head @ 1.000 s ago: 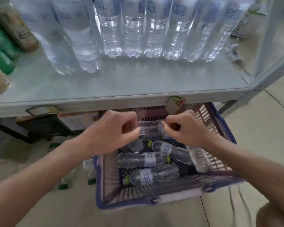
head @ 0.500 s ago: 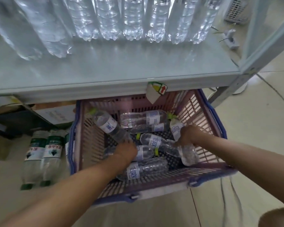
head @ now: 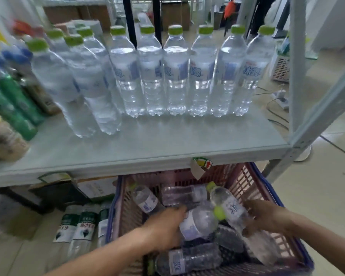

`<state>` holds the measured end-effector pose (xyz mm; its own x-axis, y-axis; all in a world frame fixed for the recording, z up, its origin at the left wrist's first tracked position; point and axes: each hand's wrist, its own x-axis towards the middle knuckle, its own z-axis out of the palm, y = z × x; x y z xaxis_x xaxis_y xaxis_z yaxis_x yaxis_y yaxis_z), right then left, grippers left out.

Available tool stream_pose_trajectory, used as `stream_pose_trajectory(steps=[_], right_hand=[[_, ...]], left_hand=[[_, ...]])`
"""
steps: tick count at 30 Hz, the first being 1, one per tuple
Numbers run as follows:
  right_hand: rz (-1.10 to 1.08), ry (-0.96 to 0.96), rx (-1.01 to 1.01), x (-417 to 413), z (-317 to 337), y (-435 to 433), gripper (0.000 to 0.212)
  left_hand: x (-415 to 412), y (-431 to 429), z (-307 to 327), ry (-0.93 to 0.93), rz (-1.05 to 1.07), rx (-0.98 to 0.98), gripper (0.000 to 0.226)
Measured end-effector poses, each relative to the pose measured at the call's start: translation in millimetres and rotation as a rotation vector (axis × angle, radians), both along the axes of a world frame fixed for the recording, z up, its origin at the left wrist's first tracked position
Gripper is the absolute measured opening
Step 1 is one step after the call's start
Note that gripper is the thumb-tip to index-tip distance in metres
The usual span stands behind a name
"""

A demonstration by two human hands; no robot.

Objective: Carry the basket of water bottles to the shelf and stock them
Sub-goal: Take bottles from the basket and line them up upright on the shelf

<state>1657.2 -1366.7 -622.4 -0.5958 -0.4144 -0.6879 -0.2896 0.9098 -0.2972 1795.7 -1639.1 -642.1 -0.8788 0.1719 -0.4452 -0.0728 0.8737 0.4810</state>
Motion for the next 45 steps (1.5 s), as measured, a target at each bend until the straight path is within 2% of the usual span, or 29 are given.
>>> stream_pose_trajectory(steps=[2,5,9,11,13,17,19,23,29,34,36,38,40,43,45], right_hand=[[0.085,0.068,-0.170,3.7,26.5,1.4,0.071],[0.052,0.039,-0.561,5.3,60.0,0.8,0.073],[-0.089,-0.095,-0.906,9.6,97.1,-3.3,0.079],[-0.097,-0.073,-0.984,13.5,111.2,-15.6,0.078],[-0.119,0.002,-1.032,18.9,127.6,-36.4,0.079],[-0.109,0.218,-1.101,27.7,160.0,-96.2,0.059],[-0.175,0.272,-1.158,22.0,166.9,-124.4,0.051],[-0.253,0.393,-1.179,-1.3,159.1,-169.6,0.068],[-0.345,0.502,-1.135,-26.4,132.1,-198.3,0.068],[-0.362,0.466,-1.141,-34.6,122.4,-210.9,0.074],[-0.333,0.539,-1.070,-35.0,118.9,-217.3,0.069],[-0.264,0.719,-0.913,-34.6,118.2,-221.1,0.061],[-0.212,0.788,-0.842,-33.3,120.6,-223.6,0.057],[-0.192,0.748,-0.863,-35.4,123.8,-227.1,0.062],[-0.193,0.735,-0.858,-37.8,125.8,-230.0,0.062]], left_hand=[[0.9,-15.5,43.3,0.068,0.030,0.116,0.053],[2.2,-42.5,93.7,0.165,0.023,0.308,0.044],[5.9,-64.6,151.5,0.280,0.119,0.512,0.056],[8.1,-71.7,167.7,0.395,0.226,0.600,0.061],[5.2,-79.1,174.0,0.528,0.364,0.665,0.055],[-18.1,-93.6,171.1,0.707,0.612,0.777,0.046],[-32.9,-98.5,164.3,0.765,0.708,0.741,0.042],[-57.4,-101.8,153.3,0.826,0.809,0.626,0.052],[-75.9,-96.9,150.6,0.923,0.741,0.451,0.066],[-86.9,-109.9,153.5,0.967,0.744,0.354,0.071],[-85.4,-114.0,154.2,0.962,0.760,0.352,0.071],[-80.7,-113.9,154.5,0.961,0.769,0.312,0.071],[-72.7,-111.2,153.0,0.925,0.768,0.224,0.070],[-59.2,-106.4,138.0,0.715,0.754,-0.026,0.069],[-50.7,-102.8,126.6,0.637,0.745,-0.089,0.070]])
